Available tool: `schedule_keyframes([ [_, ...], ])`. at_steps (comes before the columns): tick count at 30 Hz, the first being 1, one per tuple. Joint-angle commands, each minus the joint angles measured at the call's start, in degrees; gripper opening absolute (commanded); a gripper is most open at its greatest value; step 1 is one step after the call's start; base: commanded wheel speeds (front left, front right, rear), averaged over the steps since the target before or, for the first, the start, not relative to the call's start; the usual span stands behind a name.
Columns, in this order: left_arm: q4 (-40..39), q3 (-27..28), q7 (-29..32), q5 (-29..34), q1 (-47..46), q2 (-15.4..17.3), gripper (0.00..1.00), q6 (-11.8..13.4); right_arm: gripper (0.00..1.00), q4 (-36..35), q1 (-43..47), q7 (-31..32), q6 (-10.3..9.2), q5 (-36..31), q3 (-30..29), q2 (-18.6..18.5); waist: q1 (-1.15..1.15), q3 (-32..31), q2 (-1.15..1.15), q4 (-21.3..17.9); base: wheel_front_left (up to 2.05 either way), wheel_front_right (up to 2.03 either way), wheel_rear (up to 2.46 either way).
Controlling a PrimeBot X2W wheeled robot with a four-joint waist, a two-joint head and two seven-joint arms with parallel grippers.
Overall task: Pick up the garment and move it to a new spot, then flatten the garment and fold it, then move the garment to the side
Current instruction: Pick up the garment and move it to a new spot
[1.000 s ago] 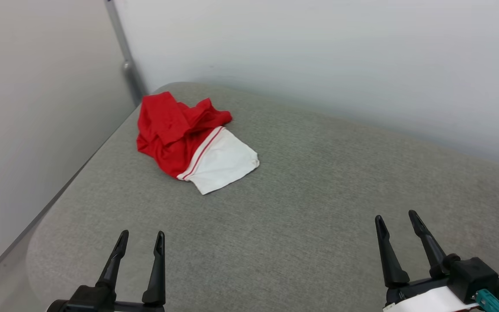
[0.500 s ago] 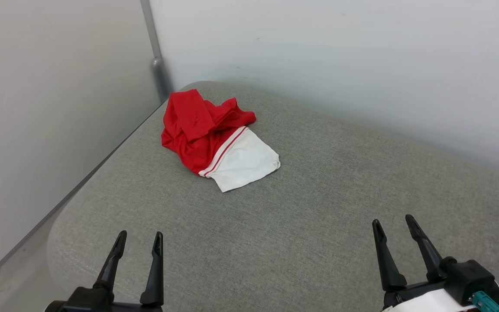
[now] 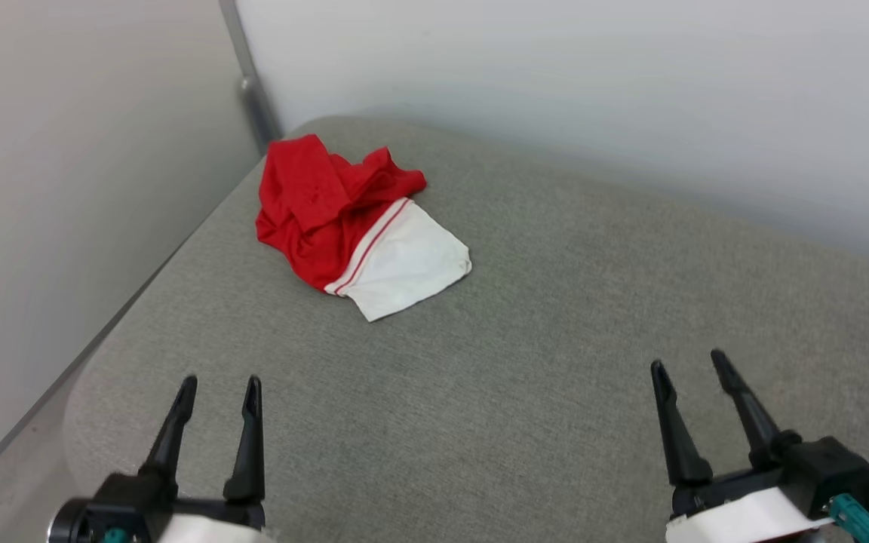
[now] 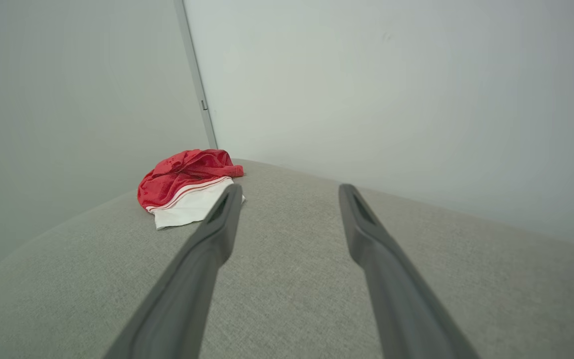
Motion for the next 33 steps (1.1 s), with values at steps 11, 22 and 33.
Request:
schedule_keyframes([
  [11, 9.5, -4.8, -0.2, -7.6, -16.6, 12.8, 1.00, 0.0, 1.00, -5.6, -5.5, -0.1, -0.02, -5.4, -1.7, 0.0, 0.00, 13.9, 0.00, -7.3, 0.00, 0.00, 0.00],
  [22, 18.7, -15.4, 17.0, -30.7, -43.1, 36.5, 1.00, 0.1, 1.00, -10.5, -9.6, 0.0, -0.02, -9.6, -2.6, 0.0, 0.00, 27.1, 0.00, -14.0, 0.00, 0.00, 0.00],
  [33, 27.3, -20.6, 50.7, -54.8, -58.5, 49.3, 1.00, 0.0, 1.00, -13.8, -11.6, 0.0, -0.02, -12.3, -2.4, 0.0, 0.00, 34.8, 0.00, -18.5, 0.00, 0.00, 0.00],
])
